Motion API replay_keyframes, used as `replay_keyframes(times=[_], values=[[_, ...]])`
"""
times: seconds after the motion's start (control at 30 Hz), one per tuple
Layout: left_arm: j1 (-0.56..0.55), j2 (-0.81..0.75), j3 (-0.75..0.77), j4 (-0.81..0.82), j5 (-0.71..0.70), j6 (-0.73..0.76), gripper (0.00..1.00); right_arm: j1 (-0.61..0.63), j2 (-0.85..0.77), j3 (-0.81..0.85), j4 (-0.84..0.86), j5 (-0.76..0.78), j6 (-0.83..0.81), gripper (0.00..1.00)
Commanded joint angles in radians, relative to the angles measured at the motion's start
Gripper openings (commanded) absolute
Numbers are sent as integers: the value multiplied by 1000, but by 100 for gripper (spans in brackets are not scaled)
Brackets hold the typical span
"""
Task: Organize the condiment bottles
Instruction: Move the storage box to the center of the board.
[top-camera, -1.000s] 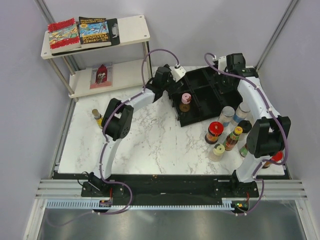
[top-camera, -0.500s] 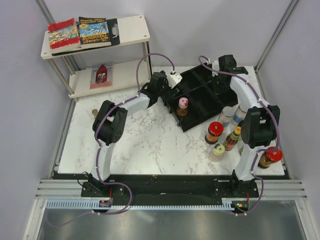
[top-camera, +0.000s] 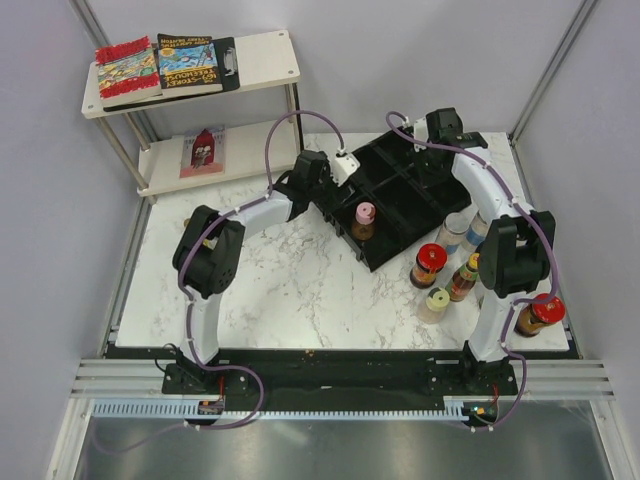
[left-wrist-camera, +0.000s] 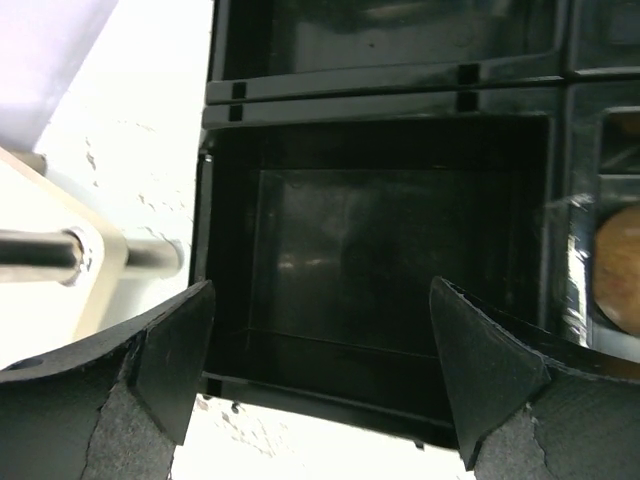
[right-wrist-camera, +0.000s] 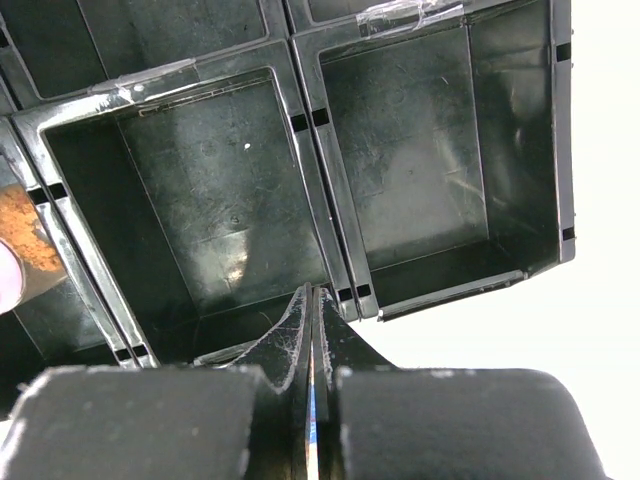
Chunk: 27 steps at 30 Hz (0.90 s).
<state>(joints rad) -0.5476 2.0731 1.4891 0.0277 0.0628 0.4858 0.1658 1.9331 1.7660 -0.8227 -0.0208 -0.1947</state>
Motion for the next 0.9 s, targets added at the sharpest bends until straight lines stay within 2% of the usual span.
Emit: replay_keyframes(times=[0.0, 0.4, 0.87], values=[[-3, -80, -59, -75, 42, -42, 94, 15, -22, 1, 25, 15, 9, 0], [-3, -263, -260, -92, 130, -95, 92, 29, -25, -14, 40, 41, 17, 0], [-3, -334, -403, -115, 189, -112, 89, 34, -36, -31, 51, 48, 20, 0]])
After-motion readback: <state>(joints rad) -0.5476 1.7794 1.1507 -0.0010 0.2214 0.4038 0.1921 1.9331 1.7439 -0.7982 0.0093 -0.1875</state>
